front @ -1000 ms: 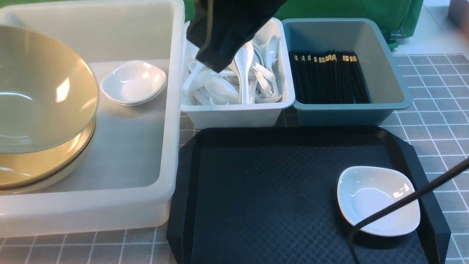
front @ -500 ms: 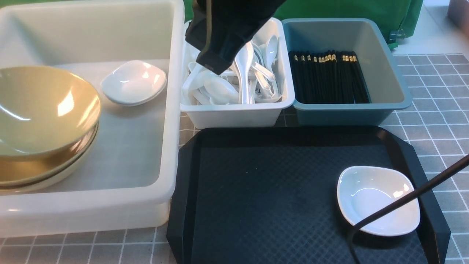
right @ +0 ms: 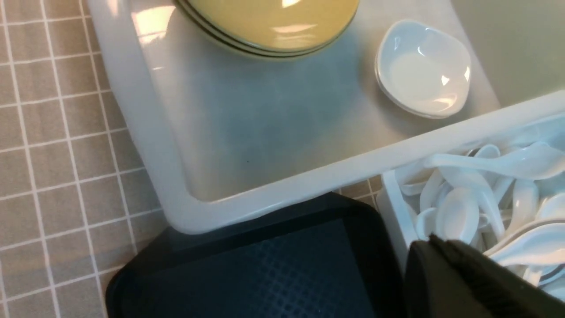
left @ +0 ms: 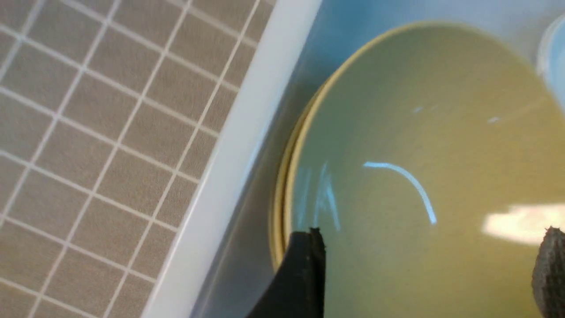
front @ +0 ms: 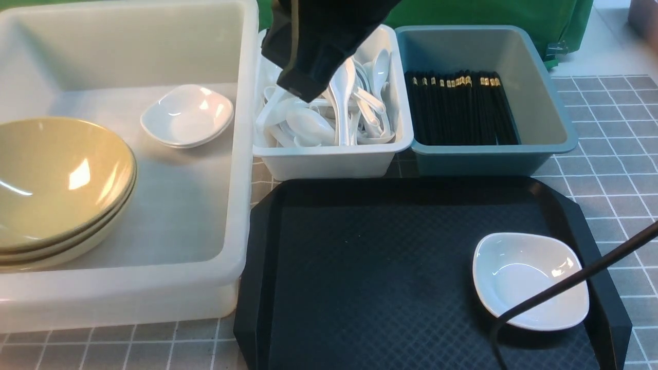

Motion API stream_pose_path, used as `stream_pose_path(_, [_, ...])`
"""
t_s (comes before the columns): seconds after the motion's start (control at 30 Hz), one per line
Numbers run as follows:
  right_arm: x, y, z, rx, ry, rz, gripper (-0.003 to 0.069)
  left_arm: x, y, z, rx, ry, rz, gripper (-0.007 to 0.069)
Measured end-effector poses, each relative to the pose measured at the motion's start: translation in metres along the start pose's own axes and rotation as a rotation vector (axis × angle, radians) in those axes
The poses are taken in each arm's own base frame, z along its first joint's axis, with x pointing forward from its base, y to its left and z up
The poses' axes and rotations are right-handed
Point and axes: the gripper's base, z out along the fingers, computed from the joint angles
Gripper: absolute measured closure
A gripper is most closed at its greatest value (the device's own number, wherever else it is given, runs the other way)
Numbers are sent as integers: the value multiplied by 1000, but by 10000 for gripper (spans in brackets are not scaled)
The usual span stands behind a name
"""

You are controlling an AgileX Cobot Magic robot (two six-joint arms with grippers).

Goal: On grey table put chopsticks spoon bowls plates into blue grey white boxes.
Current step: 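Place the tan bowl onto the bowl stack in the left bin with the left gripper, then grasp the small white bowl on the black tray by its rim with the left gripper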

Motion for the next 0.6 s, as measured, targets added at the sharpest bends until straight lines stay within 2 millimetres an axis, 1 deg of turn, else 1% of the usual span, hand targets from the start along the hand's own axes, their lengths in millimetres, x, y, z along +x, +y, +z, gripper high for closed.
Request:
stream_pose_path(0.07, [2,-1,-8,22,-1,20,624,0,-24,-26,33,-59,56,35])
stream_pose_path(0.1, [5,-1,-14,37,2,33,624,3,-44,-38,70,-79,111,47])
stream_pose_path(0.13, [7,0,-20,45,3,42,624,7,-59,-44,103,-87,153,55])
stream_pose_path(0.17, [14,0,-23,58,21,57,624,11,-75,-49,141,-83,201,63])
stream_pose_path(0.2, [23,0,-29,60,41,78,624,21,-103,-53,215,-63,290,74])
stream_pose_path(0.23, [23,0,-32,66,35,79,624,23,-107,-53,226,-58,301,74])
stream_pose_path(0.27, [43,-2,-36,71,83,120,624,37,-140,-54,305,-17,403,84])
stream_pose_path(0.33, [68,-5,-48,91,128,175,624,57,-177,-52,379,38,507,88])
stream_pose_path(0.37, [73,-4,-45,87,147,187,624,58,-181,-51,384,46,516,89])
stream_pose_path(0.4, [89,-6,-49,101,180,226,624,66,-195,-48,404,65,553,90])
stream_pose_path(0.43, [113,-8,-55,125,226,286,624,80,-219,-43,436,93,609,90])
stream_pose_path(0.47, [119,-7,-56,131,238,302,624,87,-230,-40,450,103,640,90])
stream_pose_path(0.5, [141,-4,-66,152,266,355,624,103,-254,-33,481,128,699,90])
stream_pose_path(0.53, [158,-1,-68,162,298,400,624,119,-274,-26,507,148,753,90])
stream_pose_path(0.6, [182,7,-80,187,313,458,624,143,-302,-14,546,175,821,90])
